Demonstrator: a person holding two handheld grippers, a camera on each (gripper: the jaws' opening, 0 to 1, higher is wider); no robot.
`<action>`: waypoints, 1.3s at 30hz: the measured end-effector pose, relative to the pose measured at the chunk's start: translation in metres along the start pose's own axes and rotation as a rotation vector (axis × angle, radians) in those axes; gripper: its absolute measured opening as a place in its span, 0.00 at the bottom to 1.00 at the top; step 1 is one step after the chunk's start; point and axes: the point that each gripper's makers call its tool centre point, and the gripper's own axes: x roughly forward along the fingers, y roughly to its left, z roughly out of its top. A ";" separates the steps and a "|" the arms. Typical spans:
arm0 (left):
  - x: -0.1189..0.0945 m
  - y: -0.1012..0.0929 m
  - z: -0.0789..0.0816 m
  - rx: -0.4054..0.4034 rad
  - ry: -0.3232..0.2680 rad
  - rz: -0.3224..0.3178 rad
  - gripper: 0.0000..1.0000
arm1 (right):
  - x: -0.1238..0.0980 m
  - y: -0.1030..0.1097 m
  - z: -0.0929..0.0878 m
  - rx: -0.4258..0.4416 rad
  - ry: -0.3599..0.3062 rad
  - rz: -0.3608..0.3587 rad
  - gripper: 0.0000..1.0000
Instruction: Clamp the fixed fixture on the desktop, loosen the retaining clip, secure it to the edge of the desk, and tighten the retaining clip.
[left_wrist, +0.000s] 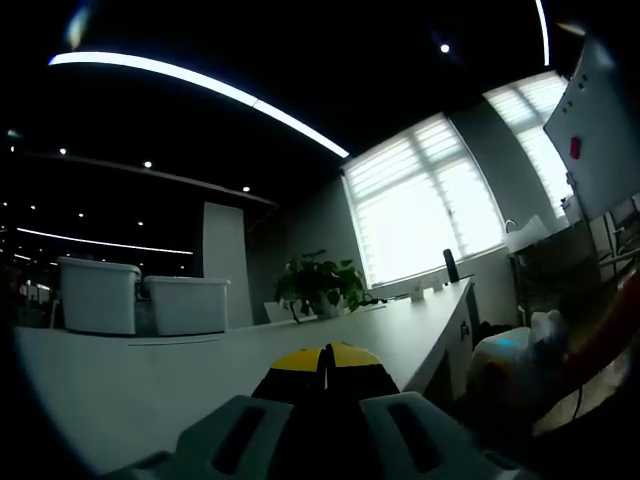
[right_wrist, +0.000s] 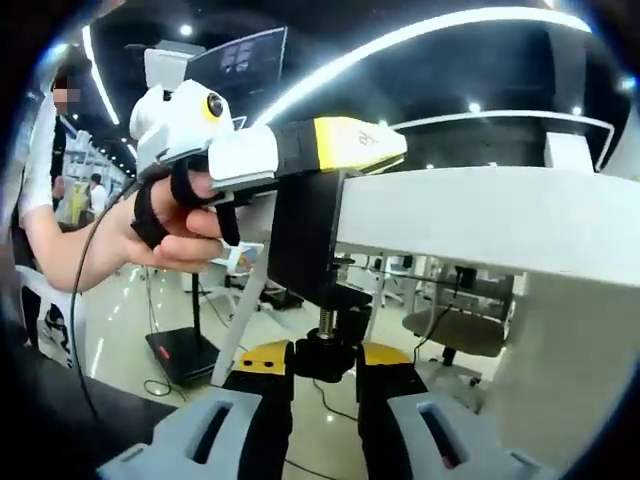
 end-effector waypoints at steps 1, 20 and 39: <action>0.000 0.000 0.000 0.000 0.000 0.000 0.01 | 0.000 0.000 0.000 0.004 -0.002 -0.007 0.24; -0.001 -0.001 0.000 -0.003 0.001 0.002 0.01 | -0.024 0.005 -0.008 0.066 0.002 -0.715 0.32; 0.000 -0.001 0.000 -0.005 0.004 -0.001 0.01 | -0.004 -0.007 0.000 0.015 -0.027 -0.653 0.25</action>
